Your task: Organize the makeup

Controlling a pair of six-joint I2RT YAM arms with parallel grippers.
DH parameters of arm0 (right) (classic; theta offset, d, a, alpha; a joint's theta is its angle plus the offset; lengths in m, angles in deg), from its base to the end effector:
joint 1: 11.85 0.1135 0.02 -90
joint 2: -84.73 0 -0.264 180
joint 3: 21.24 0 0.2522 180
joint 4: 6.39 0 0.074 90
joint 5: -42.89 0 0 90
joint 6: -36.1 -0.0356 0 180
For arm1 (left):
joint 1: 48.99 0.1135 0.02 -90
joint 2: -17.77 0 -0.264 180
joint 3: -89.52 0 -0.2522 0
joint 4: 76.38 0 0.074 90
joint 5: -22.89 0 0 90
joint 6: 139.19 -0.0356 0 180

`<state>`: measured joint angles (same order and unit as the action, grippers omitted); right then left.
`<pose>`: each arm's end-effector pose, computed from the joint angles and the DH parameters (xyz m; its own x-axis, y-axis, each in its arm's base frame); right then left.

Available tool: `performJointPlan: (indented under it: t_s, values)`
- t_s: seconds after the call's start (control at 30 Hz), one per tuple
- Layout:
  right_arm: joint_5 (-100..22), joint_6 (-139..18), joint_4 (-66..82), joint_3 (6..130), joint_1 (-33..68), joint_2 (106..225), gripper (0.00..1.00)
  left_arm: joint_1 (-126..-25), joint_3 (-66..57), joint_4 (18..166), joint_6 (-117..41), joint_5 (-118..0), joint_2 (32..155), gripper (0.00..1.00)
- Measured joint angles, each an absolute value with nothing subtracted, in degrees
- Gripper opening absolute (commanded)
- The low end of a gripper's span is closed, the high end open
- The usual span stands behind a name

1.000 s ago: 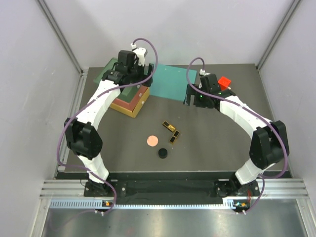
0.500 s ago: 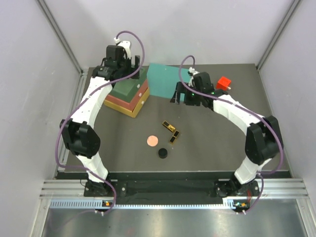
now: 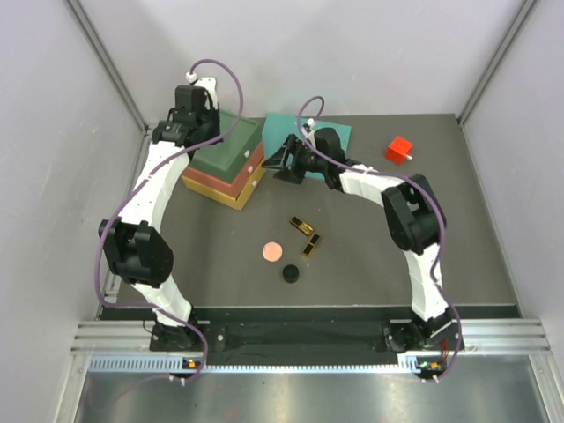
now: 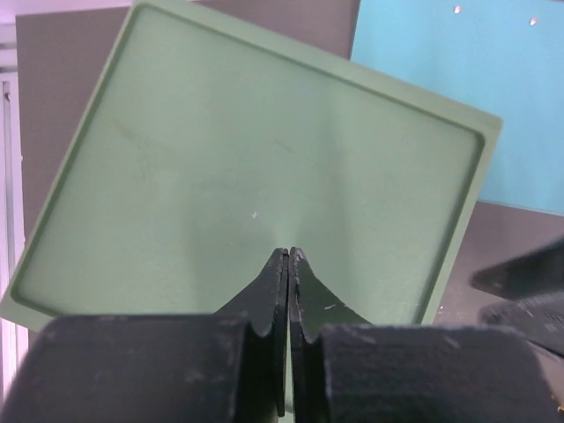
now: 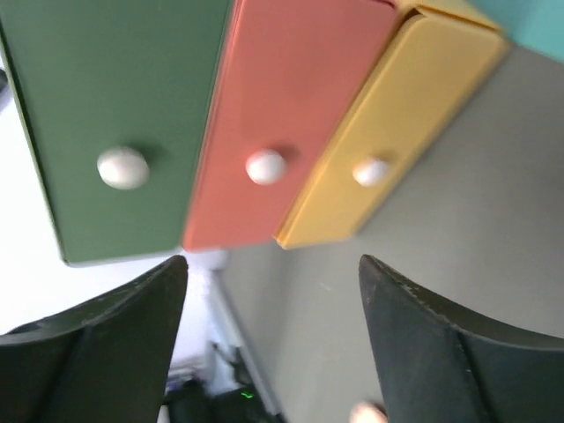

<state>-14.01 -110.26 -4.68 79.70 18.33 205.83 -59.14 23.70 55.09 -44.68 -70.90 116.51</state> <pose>0.4133 0.2629 0.2140 -0.8937 0.2870 -0.3447 -0.2079 0.4159 0.8853 0.3892 -0.0673 0.3818 -0.5453 0.0179 -0.8381 0.0787 0.9965 -0.0299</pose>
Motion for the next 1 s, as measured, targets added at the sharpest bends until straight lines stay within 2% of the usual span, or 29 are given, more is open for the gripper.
performJointPlan:
  t_s: [0.07, 0.13, 0.3, 0.43, 0.87, 0.93, 1.0]
  values:
    - [-12.83, -115.09, -9.07, 81.12, 18.7, 208.74, 0.59, -59.05, 23.15, 55.05, -44.66, -71.03, 116.51, 0.0]
    - [-11.87, -119.74, -13.05, 82.41, 19.09, 211.34, 0.48, -58.92, 22.74, 55.05, -44.66, -71.05, 116.51, 0.0]
    - [-10.77, -127.0, -18.17, 85.75, 19.88, 215.25, 0.38, -58.55, 22.21, 55.01, -44.63, -71.25, 116.53, 0.0]
    - [-10.49, -131.17, -21.31, 86.85, 20.38, 216.19, 0.34, -58.11, 22.21, 54.85, -44.57, -71.54, 116.75, 0.0]
    - [-10.49, -134.1, -21.77, 87.37, 21.01, 218.27, 0.33, -57.15, 25.19, 53.65, -44.09, -71.25, 119.94, 0.0]
    - [-10.56, -134.12, -21.75, 87.37, 21.01, 218.51, 0.34, -57.11, 25.47, 53.43, -43.93, -71.25, 120.18, 0.0]
    - [-10.58, -134.12, -21.73, 87.37, 21.04, 218.64, 0.42, -57.08, 25.75, 53.32, -43.76, -71.23, 120.37, 0.0]
